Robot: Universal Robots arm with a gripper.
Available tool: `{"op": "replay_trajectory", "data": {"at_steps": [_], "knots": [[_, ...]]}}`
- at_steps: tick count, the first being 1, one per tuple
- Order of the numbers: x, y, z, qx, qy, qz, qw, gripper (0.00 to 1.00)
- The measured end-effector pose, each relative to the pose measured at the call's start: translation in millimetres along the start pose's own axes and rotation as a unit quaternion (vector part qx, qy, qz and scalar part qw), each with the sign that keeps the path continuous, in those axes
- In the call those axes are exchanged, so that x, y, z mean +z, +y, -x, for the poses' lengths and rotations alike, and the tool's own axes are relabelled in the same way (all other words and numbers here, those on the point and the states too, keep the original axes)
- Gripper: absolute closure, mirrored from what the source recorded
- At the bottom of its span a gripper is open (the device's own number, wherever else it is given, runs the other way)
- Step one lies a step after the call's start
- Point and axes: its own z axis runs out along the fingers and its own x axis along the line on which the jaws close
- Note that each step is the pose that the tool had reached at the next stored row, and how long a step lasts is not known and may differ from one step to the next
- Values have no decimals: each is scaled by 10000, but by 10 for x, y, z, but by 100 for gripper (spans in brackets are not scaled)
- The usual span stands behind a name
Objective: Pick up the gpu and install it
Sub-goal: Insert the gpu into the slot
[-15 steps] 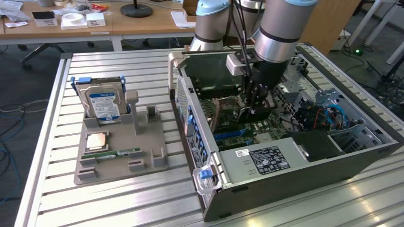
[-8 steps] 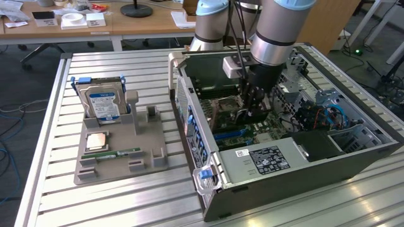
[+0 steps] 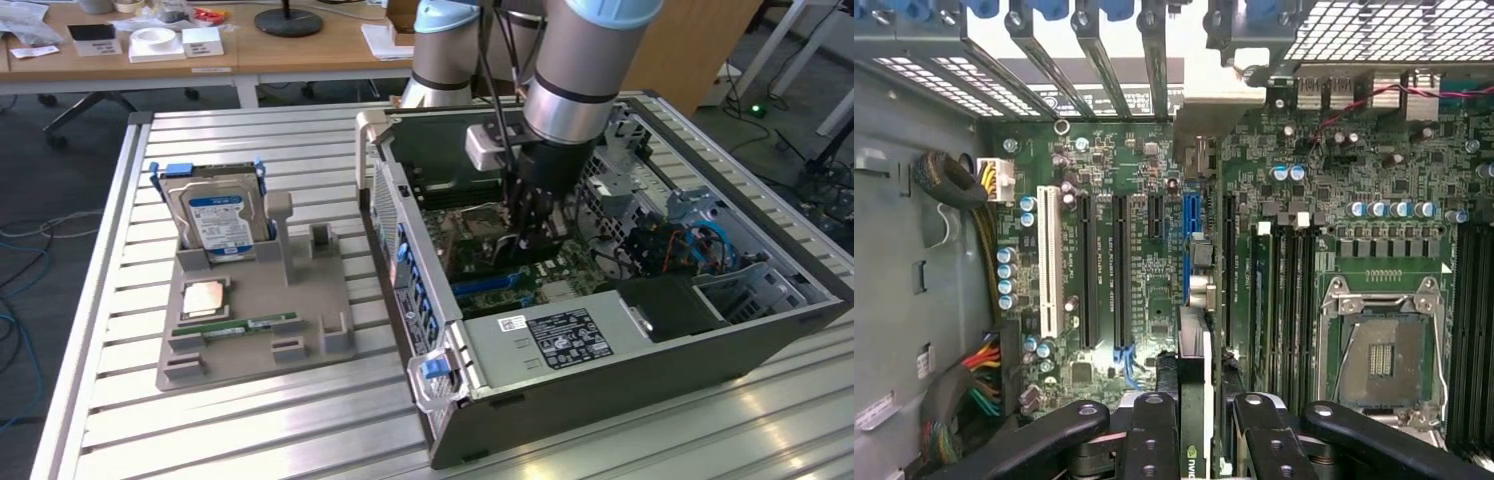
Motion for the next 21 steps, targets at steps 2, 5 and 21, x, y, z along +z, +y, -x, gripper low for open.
{"op": "replay_trajectory", "data": {"at_steps": [2, 5, 21], "knots": [[15, 10, 0, -1, 0, 0, 10000, 74], [48, 35, -1, -4, 0, 0, 10000, 74], [80, 99, -23, -21, 0, 0, 10000, 74]]}}
